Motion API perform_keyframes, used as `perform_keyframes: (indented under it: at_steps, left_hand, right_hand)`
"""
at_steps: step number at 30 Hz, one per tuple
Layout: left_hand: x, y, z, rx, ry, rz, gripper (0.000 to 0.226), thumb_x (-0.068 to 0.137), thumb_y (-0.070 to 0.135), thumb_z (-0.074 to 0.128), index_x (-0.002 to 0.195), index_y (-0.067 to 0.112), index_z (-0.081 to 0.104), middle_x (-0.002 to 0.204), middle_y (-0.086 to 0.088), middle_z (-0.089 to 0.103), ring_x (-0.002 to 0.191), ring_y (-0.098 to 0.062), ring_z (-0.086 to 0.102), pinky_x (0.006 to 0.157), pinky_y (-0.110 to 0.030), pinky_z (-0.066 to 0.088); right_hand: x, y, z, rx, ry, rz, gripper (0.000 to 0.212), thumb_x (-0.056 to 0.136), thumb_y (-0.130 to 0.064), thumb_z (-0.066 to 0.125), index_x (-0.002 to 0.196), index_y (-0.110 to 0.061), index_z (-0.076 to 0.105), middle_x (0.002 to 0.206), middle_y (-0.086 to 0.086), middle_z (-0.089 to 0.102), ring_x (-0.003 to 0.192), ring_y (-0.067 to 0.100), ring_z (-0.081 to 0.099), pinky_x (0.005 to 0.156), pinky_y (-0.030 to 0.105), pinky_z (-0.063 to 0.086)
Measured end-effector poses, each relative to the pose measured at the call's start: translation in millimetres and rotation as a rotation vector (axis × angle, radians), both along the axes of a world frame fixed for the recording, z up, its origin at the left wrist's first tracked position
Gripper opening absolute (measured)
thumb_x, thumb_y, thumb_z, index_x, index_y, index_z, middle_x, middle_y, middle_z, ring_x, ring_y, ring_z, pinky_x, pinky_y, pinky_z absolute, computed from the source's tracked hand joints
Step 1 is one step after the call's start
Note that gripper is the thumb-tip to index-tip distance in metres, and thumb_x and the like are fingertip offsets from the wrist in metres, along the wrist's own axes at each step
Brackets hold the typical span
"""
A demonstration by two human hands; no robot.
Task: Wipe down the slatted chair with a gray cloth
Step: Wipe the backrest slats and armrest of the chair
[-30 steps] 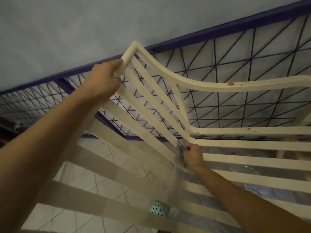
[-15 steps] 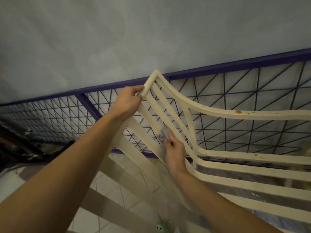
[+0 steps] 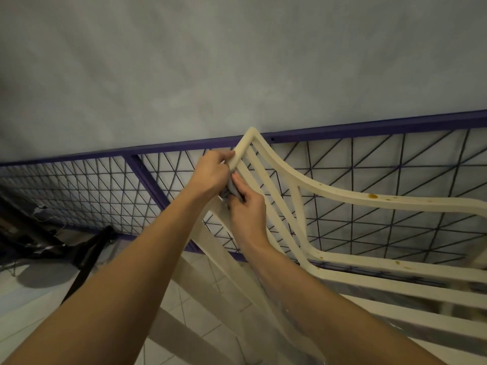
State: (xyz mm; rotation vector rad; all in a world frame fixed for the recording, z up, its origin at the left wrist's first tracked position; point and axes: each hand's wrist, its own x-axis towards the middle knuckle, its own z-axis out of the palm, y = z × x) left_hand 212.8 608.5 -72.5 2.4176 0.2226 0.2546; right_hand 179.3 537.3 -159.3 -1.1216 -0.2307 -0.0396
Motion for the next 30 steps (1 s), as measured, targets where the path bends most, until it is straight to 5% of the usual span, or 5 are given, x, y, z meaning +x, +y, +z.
perform_keyframes:
  at_steps: [8,13,18,25,30]
  left_hand:
    - [0,-1,0,0.141,-0.024,0.003,0.050,0.094,0.004,0.046,0.142,0.019,0.047,0.131,-0.005,0.056,0.104,-0.018,0.060,0.075,-0.023,0.045]
    - [2,0,-3,0.177,-0.017,0.009,0.051,0.095,0.008,0.046,0.144,0.023,0.044,0.126,-0.008,0.056,0.067,-0.008,0.054,0.050,-0.017,0.039]
    - [2,0,-4,0.176,-0.023,0.017,0.051,0.095,0.010,0.047,0.145,0.023,0.042,0.126,-0.008,0.055,0.068,-0.007,0.053,0.050,-0.016,0.038]
    - [1,-1,-4,0.154,-0.028,0.017,0.051,0.096,0.010,0.048,0.145,0.023,0.042,0.126,-0.008,0.053,0.067,-0.010,0.054,0.048,-0.016,0.038]
    - [3,-1,-3,0.140,-0.031,0.018,0.046,0.099,0.014,0.046,0.144,0.022,0.044,0.118,-0.005,0.055,0.068,-0.009,0.053,0.043,-0.013,0.038]
  right_hand:
    - [-7,-17,-19,-0.264,-0.185,-0.032,0.052,0.094,0.007,0.046,0.140,-0.017,0.046,0.146,-0.013,0.043,0.136,-0.006,0.032,0.111,0.017,0.030]
    - [-16,-37,-66,-0.388,-0.138,-0.044,0.055,0.091,0.010,0.051,0.138,-0.017,0.047,0.142,-0.015,0.044,0.130,-0.015,0.033,0.110,0.010,0.026]
    - [-20,-51,-94,-0.435,-0.060,-0.039,0.052,0.090,0.010,0.053,0.132,-0.021,0.049,0.133,-0.020,0.049,0.120,-0.024,0.038,0.108,0.008,0.027]
    - [-15,-49,-91,-0.605,-0.092,-0.052,0.046,0.094,0.002,0.046,0.137,-0.015,0.050,0.144,-0.001,0.047,0.137,0.013,0.040,0.113,0.022,0.030]
    - [-19,-33,-51,-0.302,-0.071,-0.015,0.047,0.095,0.002,0.050,0.138,-0.017,0.050,0.140,-0.013,0.050,0.129,-0.010,0.038,0.109,0.011,0.028]
